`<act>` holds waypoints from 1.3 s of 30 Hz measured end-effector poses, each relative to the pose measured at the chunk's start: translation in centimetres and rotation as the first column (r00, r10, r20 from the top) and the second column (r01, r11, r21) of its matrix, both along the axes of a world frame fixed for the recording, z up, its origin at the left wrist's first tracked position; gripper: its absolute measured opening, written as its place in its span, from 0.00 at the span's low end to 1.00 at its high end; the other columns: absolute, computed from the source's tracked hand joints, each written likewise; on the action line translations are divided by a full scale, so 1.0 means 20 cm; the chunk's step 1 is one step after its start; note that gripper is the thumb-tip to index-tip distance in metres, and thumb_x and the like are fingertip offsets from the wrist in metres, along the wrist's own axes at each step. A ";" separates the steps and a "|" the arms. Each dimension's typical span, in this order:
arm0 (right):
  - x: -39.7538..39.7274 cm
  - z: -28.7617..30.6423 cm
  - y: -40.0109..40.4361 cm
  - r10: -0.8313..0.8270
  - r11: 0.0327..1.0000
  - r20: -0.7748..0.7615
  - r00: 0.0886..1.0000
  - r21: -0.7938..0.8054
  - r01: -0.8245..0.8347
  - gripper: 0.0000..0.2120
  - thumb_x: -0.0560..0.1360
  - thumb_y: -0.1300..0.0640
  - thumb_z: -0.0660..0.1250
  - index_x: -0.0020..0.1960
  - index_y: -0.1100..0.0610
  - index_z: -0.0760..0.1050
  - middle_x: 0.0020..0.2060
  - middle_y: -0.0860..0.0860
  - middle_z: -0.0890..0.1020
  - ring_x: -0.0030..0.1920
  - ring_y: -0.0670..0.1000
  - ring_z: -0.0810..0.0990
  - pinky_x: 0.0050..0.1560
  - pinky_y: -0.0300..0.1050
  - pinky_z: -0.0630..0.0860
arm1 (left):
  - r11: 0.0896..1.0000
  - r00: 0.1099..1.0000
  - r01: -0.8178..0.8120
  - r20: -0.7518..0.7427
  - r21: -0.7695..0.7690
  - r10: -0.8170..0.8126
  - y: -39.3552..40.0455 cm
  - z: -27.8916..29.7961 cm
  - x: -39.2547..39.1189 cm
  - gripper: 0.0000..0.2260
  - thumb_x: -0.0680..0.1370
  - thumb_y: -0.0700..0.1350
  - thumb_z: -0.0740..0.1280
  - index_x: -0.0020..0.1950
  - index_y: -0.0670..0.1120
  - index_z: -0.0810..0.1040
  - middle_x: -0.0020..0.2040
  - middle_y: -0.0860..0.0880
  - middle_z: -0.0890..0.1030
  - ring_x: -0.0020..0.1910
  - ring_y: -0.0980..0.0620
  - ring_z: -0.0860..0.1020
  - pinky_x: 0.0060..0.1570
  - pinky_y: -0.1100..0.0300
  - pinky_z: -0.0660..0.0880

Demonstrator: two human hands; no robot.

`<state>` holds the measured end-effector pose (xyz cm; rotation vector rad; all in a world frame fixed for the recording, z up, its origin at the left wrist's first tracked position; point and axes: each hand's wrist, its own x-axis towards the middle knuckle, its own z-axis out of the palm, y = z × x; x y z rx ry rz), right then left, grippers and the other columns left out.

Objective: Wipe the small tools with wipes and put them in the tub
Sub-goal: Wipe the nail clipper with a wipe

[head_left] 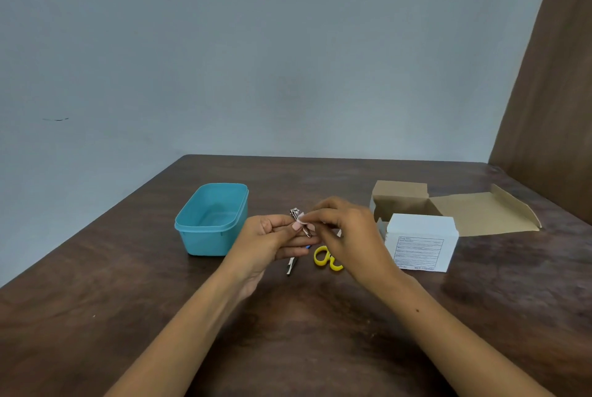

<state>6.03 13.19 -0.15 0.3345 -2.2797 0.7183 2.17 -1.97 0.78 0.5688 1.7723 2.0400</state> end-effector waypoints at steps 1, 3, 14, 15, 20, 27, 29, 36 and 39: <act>0.00 0.00 0.01 0.006 1.000 0.027 1.000 0.004 -0.006 0.11 0.72 0.65 0.67 0.48 0.53 0.83 0.43 0.49 0.82 0.42 0.46 0.79 0.42 0.32 0.73 | 1.000 1.000 -0.002 0.001 -0.010 0.002 0.00 0.00 0.00 0.07 0.78 0.37 0.63 0.49 0.39 0.81 0.43 0.43 0.86 0.42 0.52 0.85 0.37 0.66 0.80; 0.01 0.01 0.02 0.023 1.000 0.072 0.997 -0.012 -0.022 0.10 0.72 0.66 0.68 0.48 0.53 0.83 0.43 0.49 0.82 0.42 0.46 0.80 0.42 0.35 0.75 | 1.000 1.000 -0.001 0.006 -0.020 0.001 0.00 0.00 0.01 0.07 0.78 0.37 0.63 0.50 0.39 0.81 0.44 0.43 0.86 0.43 0.51 0.85 0.36 0.66 0.80; 0.01 0.03 0.01 0.065 0.994 0.041 0.997 -0.092 -0.061 0.08 0.69 0.65 0.70 0.44 0.56 0.84 0.39 0.50 0.83 0.40 0.45 0.80 0.39 0.30 0.74 | 0.998 0.998 -0.032 -0.059 -0.045 0.030 -0.01 -0.02 -0.01 0.08 0.77 0.37 0.65 0.51 0.37 0.82 0.39 0.43 0.85 0.37 0.53 0.84 0.37 0.67 0.79; 0.01 0.03 0.02 0.068 0.993 0.064 0.996 -0.104 -0.061 0.08 0.69 0.66 0.70 0.44 0.56 0.84 0.39 0.51 0.83 0.39 0.45 0.80 0.39 0.31 0.75 | 0.998 0.998 -0.029 -0.059 -0.051 0.026 0.00 -0.03 -0.01 0.07 0.77 0.37 0.65 0.50 0.38 0.82 0.39 0.43 0.85 0.37 0.54 0.84 0.36 0.67 0.79; 0.00 0.02 0.02 -0.040 0.985 -0.038 0.998 -0.167 0.033 0.09 0.69 0.68 0.70 0.46 0.57 0.84 0.40 0.53 0.83 0.44 0.44 0.77 0.41 0.27 0.74 | 0.999 0.998 -0.008 -0.064 -0.049 0.005 0.01 -0.01 0.02 0.07 0.77 0.36 0.65 0.49 0.42 0.83 0.37 0.45 0.85 0.35 0.55 0.83 0.35 0.68 0.79; 0.01 0.03 0.03 -0.004 0.987 0.006 1.000 -0.159 0.005 0.06 0.70 0.63 0.71 0.45 0.56 0.84 0.40 0.52 0.83 0.40 0.47 0.81 0.41 0.35 0.78 | 0.999 1.000 -0.003 -0.029 -0.042 0.001 0.00 -0.02 0.02 0.07 0.76 0.36 0.65 0.49 0.42 0.83 0.39 0.43 0.85 0.37 0.54 0.84 0.37 0.67 0.79; 0.02 0.04 0.03 -0.016 0.984 0.015 1.000 -0.178 0.018 0.06 0.70 0.63 0.71 0.44 0.56 0.84 0.40 0.51 0.84 0.40 0.46 0.82 0.41 0.38 0.79 | 0.998 0.999 0.009 -0.037 -0.059 -0.011 0.00 -0.02 0.02 0.08 0.76 0.36 0.65 0.51 0.41 0.83 0.39 0.43 0.85 0.38 0.53 0.84 0.37 0.67 0.80; 0.00 0.02 0.02 -0.110 0.974 -0.095 0.989 -0.208 0.088 0.08 0.71 0.64 0.70 0.47 0.56 0.84 0.42 0.51 0.83 0.40 0.47 0.81 0.41 0.37 0.79 | 1.000 1.000 -0.003 -0.024 -0.020 0.003 0.01 0.00 0.03 0.08 0.77 0.37 0.65 0.52 0.41 0.82 0.40 0.44 0.85 0.38 0.53 0.84 0.37 0.67 0.79; 0.02 0.03 0.00 -0.142 0.972 -0.223 0.965 -0.215 0.093 0.09 0.71 0.61 0.66 0.48 0.56 0.83 0.42 0.51 0.82 0.42 0.45 0.78 0.40 0.34 0.77 | 0.999 0.999 -0.043 0.030 0.012 0.043 0.00 0.01 0.01 0.07 0.77 0.37 0.64 0.51 0.41 0.81 0.42 0.43 0.86 0.40 0.52 0.85 0.37 0.66 0.80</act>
